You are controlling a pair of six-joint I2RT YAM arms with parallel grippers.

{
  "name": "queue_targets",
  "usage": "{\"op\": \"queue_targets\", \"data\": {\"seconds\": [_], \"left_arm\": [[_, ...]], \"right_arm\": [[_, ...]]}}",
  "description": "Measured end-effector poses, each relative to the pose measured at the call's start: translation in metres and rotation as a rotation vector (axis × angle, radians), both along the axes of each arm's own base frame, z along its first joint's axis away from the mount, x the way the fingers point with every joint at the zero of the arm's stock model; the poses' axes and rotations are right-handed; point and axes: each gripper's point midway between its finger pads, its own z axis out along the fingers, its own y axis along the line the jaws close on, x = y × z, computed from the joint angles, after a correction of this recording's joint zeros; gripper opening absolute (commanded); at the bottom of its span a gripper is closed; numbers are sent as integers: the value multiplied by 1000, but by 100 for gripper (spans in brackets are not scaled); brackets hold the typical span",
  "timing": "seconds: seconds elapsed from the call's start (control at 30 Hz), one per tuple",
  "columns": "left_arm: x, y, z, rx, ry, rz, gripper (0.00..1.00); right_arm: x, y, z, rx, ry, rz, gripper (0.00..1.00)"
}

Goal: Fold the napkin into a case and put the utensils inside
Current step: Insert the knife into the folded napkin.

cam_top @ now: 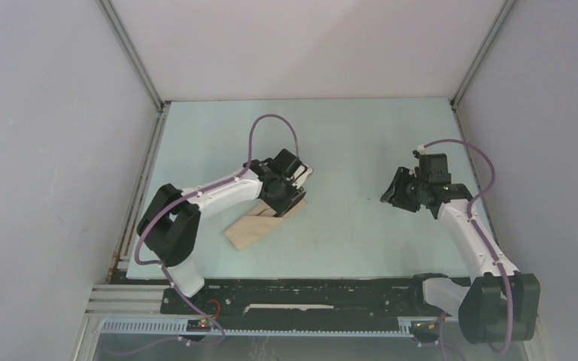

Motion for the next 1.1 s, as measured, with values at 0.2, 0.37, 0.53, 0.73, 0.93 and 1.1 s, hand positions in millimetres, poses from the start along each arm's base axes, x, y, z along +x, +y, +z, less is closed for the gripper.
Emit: {"op": "queue_targets", "data": {"seconds": [0.2,0.37,0.53,0.73,0.93,1.1], "left_arm": [[19,-22,17,-59,-33,16,46],[21,-27,2,-42,8,14,45],[19,-30,-14,-21,58,9,43],[25,-38,-18,-24,67,6,43],[26,-38,-21,-20,70,6,37],[26,-38,-26,-12,79,4,32]], "right_arm": [[-1,2,-1,0,2,9,52],[-1,3,-1,-1,2,11,52],[-1,3,-1,-3,2,10,52],[-1,3,-1,-3,3,10,52],[-1,2,-1,-6,2,8,52],[-1,1,-1,-9,2,6,52]]}}
